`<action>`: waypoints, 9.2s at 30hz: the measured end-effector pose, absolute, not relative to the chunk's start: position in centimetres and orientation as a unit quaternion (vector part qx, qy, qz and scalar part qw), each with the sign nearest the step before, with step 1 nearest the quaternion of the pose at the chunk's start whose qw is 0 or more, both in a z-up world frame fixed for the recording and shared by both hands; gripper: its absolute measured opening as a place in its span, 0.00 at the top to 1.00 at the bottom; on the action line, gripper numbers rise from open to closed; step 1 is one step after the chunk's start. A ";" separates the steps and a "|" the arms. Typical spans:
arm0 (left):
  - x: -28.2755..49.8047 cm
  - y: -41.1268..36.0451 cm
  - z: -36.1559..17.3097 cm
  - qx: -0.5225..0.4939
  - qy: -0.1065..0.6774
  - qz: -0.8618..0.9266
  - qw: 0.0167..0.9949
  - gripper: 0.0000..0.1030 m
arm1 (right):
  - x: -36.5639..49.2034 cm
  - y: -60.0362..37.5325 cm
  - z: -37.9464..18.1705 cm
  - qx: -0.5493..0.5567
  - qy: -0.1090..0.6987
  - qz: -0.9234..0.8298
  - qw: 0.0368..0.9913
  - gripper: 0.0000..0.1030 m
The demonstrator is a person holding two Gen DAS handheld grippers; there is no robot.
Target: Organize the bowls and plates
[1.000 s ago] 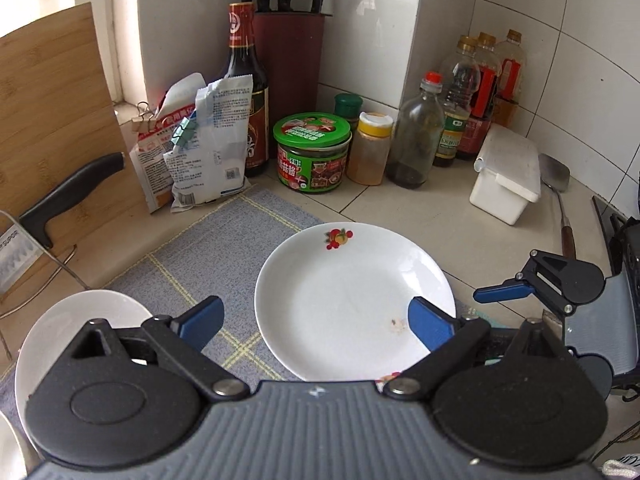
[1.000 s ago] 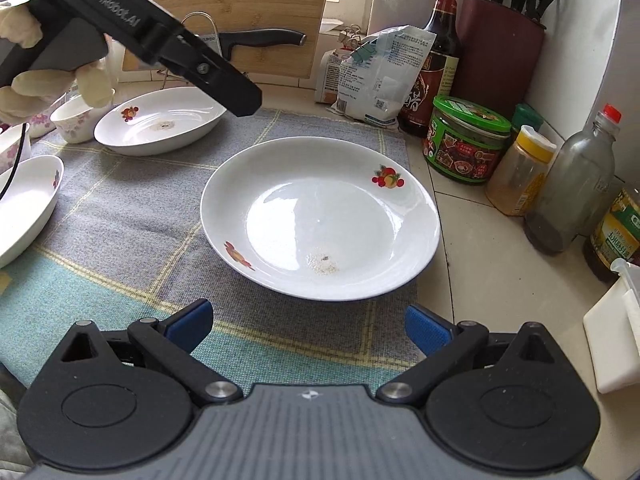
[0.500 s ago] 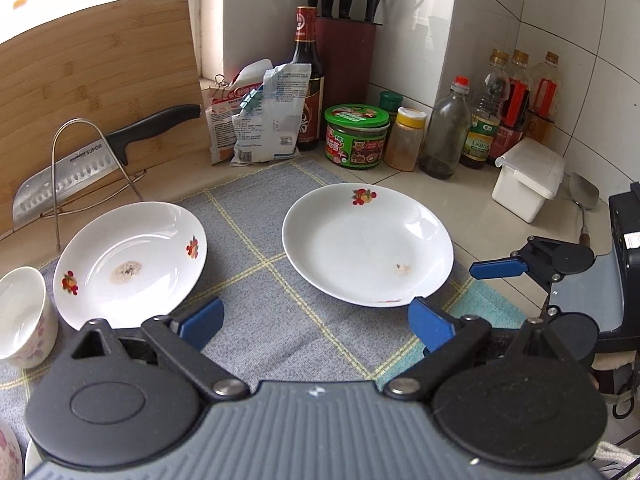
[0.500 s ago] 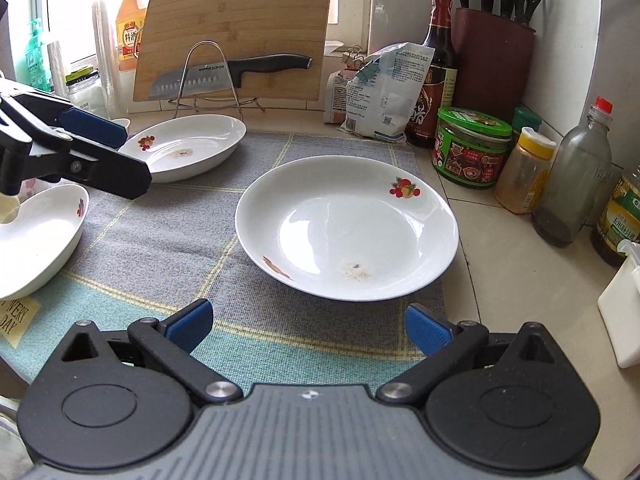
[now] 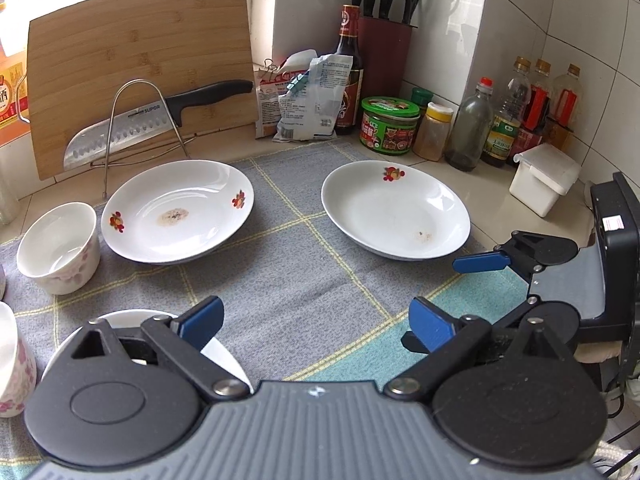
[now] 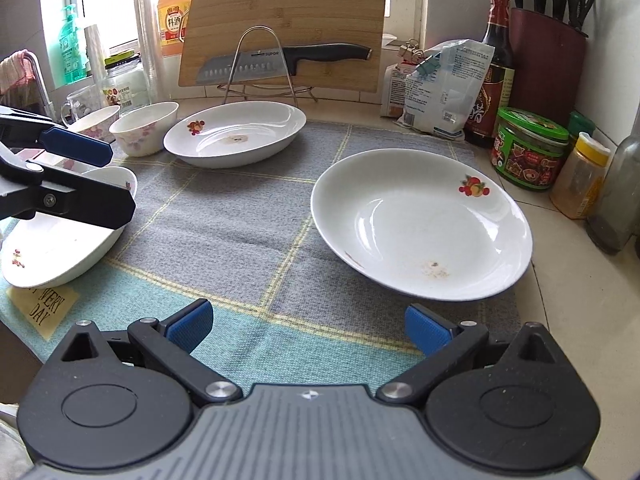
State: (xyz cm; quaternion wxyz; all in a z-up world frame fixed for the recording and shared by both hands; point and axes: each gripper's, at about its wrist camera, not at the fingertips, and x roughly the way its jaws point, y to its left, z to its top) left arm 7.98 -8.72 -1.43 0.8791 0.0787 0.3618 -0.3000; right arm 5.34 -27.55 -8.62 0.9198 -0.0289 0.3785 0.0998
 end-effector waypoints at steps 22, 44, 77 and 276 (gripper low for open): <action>5.0 7.0 -3.1 0.073 0.367 -0.280 0.884 0.04 | 4.4 -15.1 -7.0 -0.017 0.392 0.088 0.916 0.00; 4.8 9.6 -8.4 0.127 0.380 -0.319 0.859 0.04 | 4.1 -10.0 -6.8 0.005 0.431 0.087 0.898 0.00; 5.7 7.9 -9.3 0.157 0.367 -0.347 0.848 0.00 | 12.1 -9.2 -9.1 0.004 0.493 0.225 0.840 0.00; 16.8 -18.9 -7.1 0.220 0.316 -0.511 0.768 0.01 | 18.9 -39.8 -7.8 0.170 0.516 0.157 0.825 0.00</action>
